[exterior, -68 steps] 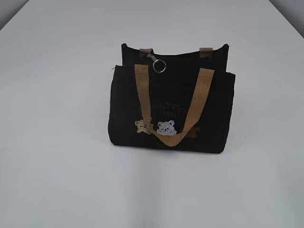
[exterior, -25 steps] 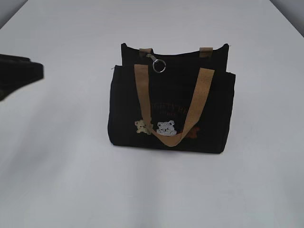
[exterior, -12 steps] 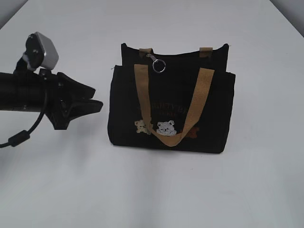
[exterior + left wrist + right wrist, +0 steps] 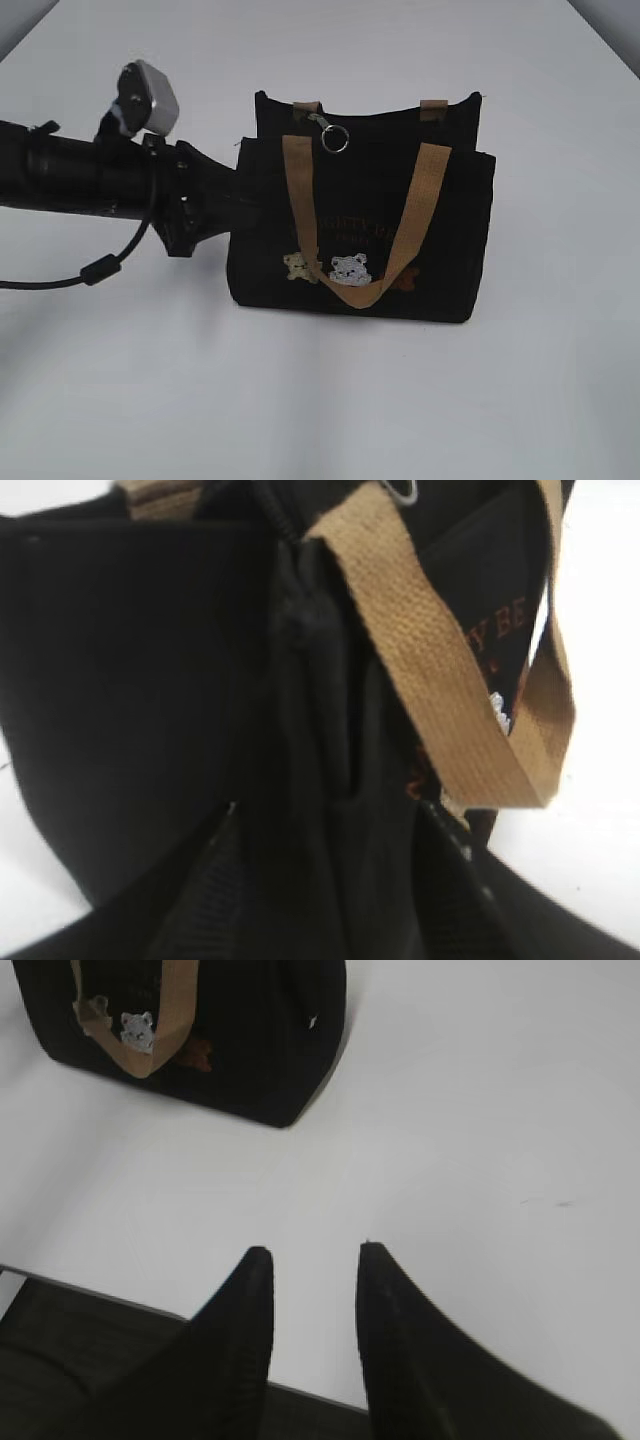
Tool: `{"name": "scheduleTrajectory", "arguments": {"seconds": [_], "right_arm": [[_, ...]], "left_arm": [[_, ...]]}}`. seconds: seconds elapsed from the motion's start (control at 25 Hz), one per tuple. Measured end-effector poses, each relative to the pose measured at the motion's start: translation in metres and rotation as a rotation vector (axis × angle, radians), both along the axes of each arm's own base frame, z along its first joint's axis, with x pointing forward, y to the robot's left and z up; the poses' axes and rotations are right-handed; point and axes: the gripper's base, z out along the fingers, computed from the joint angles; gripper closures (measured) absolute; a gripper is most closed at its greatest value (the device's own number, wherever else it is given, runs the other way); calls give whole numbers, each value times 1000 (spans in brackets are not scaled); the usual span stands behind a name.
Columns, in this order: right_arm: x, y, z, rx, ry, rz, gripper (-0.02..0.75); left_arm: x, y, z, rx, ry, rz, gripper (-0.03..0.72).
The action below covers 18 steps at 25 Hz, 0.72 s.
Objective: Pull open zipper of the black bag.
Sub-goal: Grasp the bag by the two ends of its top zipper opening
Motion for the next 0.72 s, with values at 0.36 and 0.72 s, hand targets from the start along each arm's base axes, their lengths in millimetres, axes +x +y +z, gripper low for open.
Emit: {"name": "scheduleTrajectory", "arguments": {"seconds": [0.36,0.72], "right_arm": [[94,20,18,66,44,253,504],[250,45,-6,134,125,458,503]], "left_arm": [[10,-20,0,-3,-24,-50,625],[10,-20,0,-1,-25,-53,625]]}}
